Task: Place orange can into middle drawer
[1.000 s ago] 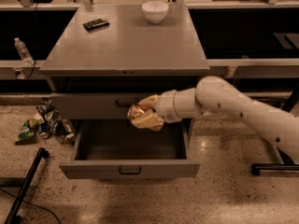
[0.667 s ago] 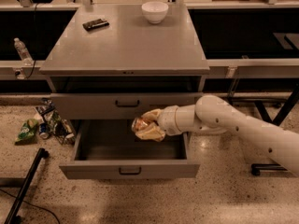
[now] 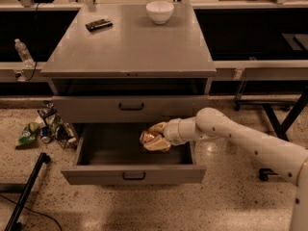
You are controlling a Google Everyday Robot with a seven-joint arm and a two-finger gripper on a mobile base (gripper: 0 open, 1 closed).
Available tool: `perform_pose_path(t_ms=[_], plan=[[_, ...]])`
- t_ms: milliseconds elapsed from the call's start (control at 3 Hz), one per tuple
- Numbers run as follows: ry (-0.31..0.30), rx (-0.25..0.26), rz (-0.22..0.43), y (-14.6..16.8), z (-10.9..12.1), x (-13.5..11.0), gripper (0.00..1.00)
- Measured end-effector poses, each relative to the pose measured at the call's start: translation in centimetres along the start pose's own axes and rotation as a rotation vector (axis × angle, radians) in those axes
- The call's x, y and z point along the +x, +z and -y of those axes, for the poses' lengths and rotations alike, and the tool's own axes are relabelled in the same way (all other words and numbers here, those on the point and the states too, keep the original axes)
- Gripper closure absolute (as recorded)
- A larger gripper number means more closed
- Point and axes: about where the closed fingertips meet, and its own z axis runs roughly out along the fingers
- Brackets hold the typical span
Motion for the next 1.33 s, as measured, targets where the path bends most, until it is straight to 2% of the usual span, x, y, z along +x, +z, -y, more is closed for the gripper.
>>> perform_pose_path(t_ms=[333,1000,1333], plan=[[0.002,-0.001,-0.005,0.7,0.7,0.6,1.00],[0.032,0.030,-0.073,4.9,0.0,5.4,1.00],[0.022,0.042,-0.092,5.9,0.4,6.4,1.00]])
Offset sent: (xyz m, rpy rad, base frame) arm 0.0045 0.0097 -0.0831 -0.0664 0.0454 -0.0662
